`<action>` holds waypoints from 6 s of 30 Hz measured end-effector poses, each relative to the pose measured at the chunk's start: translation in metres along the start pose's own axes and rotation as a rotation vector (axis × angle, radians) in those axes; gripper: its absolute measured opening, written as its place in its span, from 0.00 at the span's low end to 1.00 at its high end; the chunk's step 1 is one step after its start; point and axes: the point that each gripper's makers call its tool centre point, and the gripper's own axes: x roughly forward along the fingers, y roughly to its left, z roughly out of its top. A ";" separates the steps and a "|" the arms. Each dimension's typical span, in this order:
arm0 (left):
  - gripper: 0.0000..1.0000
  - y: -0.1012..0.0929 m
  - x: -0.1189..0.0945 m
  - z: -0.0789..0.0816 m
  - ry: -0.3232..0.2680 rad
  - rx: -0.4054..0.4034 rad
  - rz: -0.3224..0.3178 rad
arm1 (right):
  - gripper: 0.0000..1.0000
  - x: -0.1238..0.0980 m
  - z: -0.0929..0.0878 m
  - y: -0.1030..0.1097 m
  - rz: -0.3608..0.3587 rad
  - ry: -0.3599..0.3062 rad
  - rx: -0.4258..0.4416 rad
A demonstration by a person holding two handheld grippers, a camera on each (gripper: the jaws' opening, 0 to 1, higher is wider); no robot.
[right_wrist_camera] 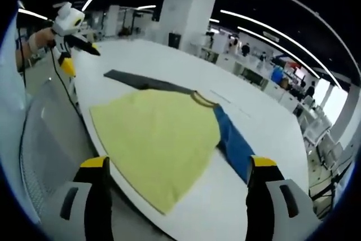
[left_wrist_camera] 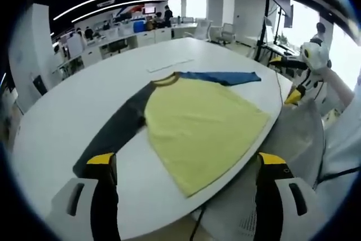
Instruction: Fold the garment on the visible template until the final outline fits inside the template.
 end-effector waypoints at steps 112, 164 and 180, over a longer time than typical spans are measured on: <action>0.89 -0.008 -0.008 0.014 0.046 -0.007 0.074 | 0.19 0.030 -0.243 -0.285 -0.424 0.278 0.683; 0.87 -0.007 -0.006 0.006 0.068 -0.035 0.063 | 0.05 0.043 -0.246 -0.281 -0.440 0.315 0.684; 0.85 0.000 -0.016 -0.001 0.056 -0.060 0.092 | 0.03 0.051 -0.257 -0.305 -0.429 0.358 0.679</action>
